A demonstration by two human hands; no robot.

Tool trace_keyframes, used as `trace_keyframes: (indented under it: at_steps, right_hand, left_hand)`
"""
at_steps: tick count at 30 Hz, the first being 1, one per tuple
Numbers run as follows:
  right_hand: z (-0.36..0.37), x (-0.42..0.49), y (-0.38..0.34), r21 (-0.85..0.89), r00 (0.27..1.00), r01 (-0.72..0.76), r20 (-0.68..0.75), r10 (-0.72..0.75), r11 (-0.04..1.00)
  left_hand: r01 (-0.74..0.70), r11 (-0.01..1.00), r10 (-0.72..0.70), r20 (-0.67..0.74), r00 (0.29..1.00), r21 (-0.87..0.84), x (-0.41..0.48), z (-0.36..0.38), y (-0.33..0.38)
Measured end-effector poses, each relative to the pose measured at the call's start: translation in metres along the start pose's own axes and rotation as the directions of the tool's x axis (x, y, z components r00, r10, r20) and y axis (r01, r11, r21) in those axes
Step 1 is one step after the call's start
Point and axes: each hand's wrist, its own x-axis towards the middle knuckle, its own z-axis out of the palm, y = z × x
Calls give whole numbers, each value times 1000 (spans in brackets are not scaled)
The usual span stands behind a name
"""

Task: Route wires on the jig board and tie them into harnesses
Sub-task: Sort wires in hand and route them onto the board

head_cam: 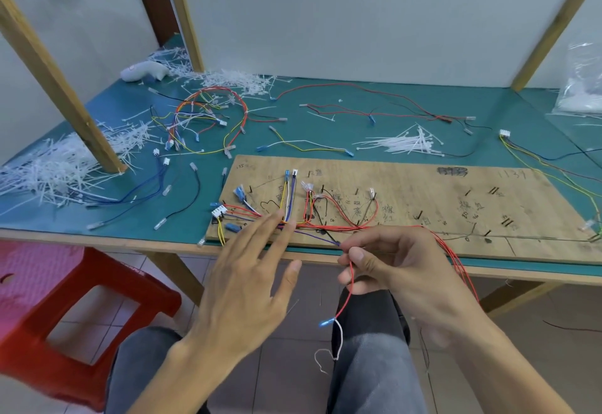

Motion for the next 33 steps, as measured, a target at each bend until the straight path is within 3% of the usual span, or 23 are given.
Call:
trace_keyframes:
  at_steps: [4, 10, 14, 19, 26, 33]
  right_hand:
    - [-5, 3, 0, -8, 999, -26, 21, 26, 1000]
    - [6, 19, 0, -218, 977, 111, -154, -147, 970]
    - [10, 39, -8, -483, 926, 205, -185, -328, 851]
    - [13, 61, -14, -627, 877, 248, -178, -446, 739]
    - [22, 100, -30, -728, 880, 222, -137, -455, 649]
    - [45, 183, -44, -830, 968, 126, -17, -252, 544]
  left_hand:
    - [-16, 997, 17, -15, 1000, 82, 1, 7, -4]
    - [-20, 981, 25, -20, 999, 194, 4, 14, -1]
    - [9, 981, -8, -6, 1000, 196, 1, 19, 1]
    - [26, 981, -26, -4, 1000, 190, 2, 20, 4]
    - [33, 985, -32, -6, 999, 169, 4, 23, 3]
    - [49, 986, -47, -16, 999, 162, 3, 30, 7]
